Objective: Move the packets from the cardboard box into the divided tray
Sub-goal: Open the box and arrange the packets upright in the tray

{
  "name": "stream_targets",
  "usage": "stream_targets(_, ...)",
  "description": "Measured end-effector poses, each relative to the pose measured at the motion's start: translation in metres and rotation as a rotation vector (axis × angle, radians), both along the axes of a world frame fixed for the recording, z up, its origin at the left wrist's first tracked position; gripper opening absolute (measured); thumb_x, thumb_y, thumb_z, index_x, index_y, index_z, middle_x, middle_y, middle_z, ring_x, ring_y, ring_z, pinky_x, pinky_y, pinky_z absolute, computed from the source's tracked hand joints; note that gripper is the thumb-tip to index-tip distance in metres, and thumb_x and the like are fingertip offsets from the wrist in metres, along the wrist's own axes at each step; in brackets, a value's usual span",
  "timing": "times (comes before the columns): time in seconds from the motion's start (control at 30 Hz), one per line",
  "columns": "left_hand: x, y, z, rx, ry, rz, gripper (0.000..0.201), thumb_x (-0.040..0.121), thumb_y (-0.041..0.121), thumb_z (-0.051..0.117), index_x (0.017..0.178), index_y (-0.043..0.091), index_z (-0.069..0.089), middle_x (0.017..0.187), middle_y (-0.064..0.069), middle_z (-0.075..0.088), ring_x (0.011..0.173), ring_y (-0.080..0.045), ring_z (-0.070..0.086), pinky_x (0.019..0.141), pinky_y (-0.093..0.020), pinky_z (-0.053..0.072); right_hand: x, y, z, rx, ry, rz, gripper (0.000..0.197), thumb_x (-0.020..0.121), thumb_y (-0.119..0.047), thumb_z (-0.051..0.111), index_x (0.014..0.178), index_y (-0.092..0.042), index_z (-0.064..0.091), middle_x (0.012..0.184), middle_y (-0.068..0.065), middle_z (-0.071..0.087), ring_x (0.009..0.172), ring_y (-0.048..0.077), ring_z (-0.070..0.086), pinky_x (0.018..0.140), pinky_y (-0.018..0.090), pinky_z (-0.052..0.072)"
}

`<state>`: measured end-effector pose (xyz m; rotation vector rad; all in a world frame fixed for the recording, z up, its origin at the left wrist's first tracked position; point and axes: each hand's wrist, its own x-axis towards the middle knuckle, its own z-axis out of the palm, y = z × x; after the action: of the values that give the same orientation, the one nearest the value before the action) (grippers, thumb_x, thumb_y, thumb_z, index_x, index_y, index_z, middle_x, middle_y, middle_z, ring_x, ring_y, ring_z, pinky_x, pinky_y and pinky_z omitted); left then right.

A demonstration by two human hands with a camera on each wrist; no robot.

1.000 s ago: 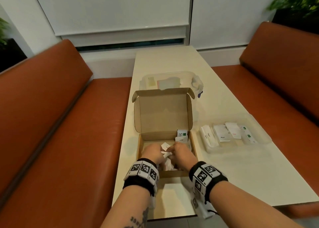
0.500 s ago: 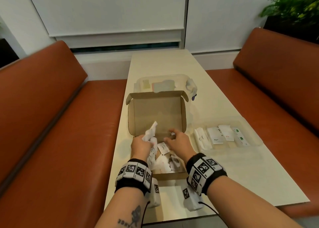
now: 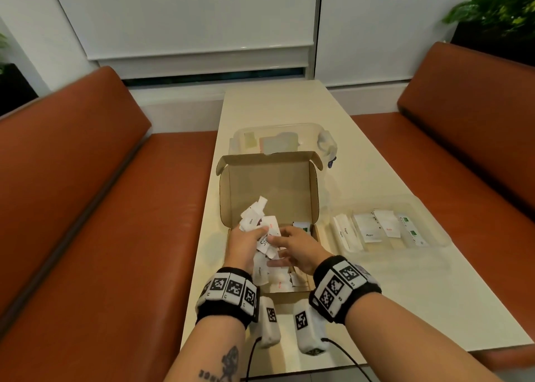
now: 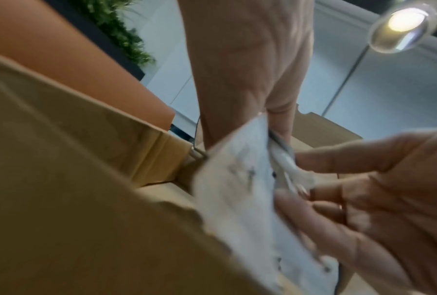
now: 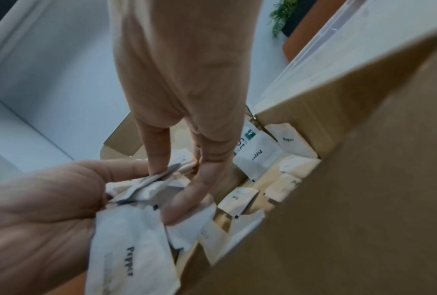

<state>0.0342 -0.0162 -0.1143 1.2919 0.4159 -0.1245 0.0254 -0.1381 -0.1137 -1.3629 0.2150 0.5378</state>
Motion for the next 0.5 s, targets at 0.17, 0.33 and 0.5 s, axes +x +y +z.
stream_targets(0.17,-0.001,-0.003,-0.001,0.005,0.058,-0.051,0.034,0.083,0.000,0.067,0.116,0.002,0.062,0.105,-0.017,0.069,0.092,-0.033,0.067,0.083,-0.044,0.055,0.002,-0.004,-0.002,-0.086,-0.084,-0.014,0.023,0.088,-0.008,0.064,0.109,-0.011,0.056,0.104,0.010,0.064,0.078,0.017,0.066,0.059,0.024,0.056)
stream_targets(0.33,0.004,-0.003,0.004,0.195,0.168,0.131,0.085,0.070,0.030,0.083,0.133,0.006,0.032,0.117,-0.011,0.056,0.104,-0.029,0.059,0.094,-0.038,0.048,0.010,-0.011,0.004,-0.211,-0.185,-0.082,0.021,0.086,-0.009,0.067,0.104,-0.012,0.056,0.101,0.011,0.066,0.081,0.020,0.069,0.064,0.030,0.059)
stream_targets(0.5,0.003,-0.010,0.009,0.756,0.014,0.157,0.083,0.077,0.050,0.071,0.141,0.013,0.033,0.143,-0.011,0.037,0.131,-0.031,0.036,0.103,-0.043,0.036,0.016,-0.022,0.010,-0.297,-0.272,-0.189,0.022,0.086,-0.010,0.066,0.105,-0.010,0.054,0.102,0.010,0.065,0.085,0.022,0.069,0.065,0.032,0.060)
